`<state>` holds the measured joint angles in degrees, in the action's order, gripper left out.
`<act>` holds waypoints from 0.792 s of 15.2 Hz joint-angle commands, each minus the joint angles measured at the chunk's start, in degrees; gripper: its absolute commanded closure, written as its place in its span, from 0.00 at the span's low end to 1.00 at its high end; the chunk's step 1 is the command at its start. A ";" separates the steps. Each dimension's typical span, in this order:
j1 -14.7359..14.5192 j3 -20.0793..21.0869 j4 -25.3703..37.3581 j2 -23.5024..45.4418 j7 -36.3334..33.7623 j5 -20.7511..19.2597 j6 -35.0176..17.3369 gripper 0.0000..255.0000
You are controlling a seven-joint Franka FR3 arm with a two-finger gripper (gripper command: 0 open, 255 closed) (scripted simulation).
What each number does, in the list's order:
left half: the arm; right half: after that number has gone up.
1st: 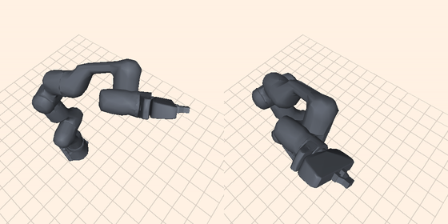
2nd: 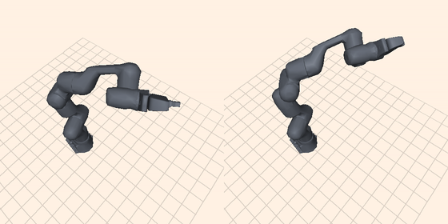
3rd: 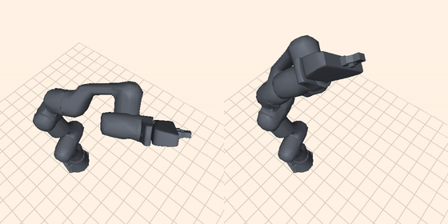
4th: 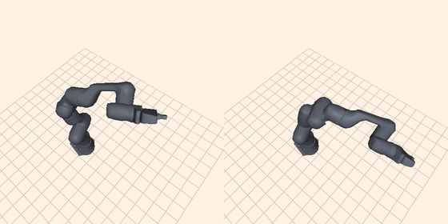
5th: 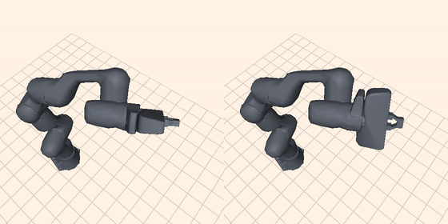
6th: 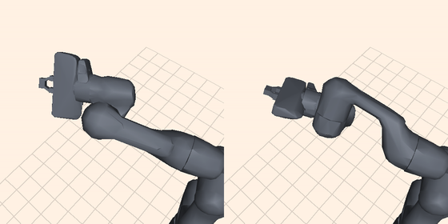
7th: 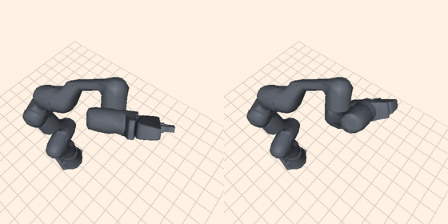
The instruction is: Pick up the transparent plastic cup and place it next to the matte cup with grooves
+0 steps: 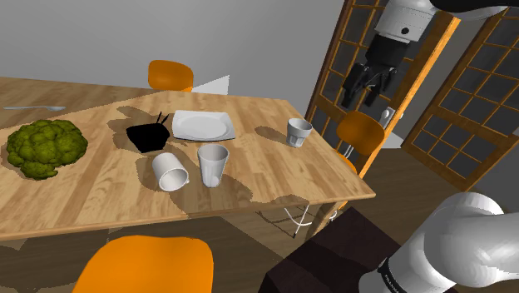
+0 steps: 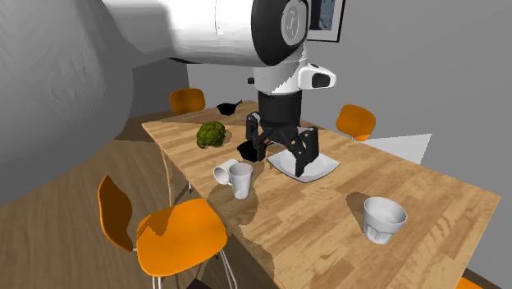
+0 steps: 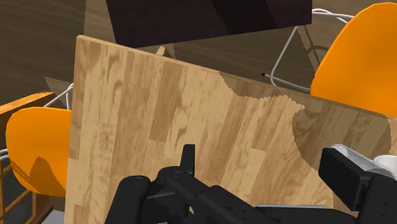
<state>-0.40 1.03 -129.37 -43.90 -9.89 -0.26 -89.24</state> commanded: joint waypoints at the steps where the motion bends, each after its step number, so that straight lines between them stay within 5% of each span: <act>1: 0.00 0.00 0.00 0.00 0.00 0.00 0.00 0.00; 12: -1.67 6.41 -1.87 15.08 -9.64 6.13 -15.91 0.00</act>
<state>-1.85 6.77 -131.31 -30.15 -18.49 5.31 -103.86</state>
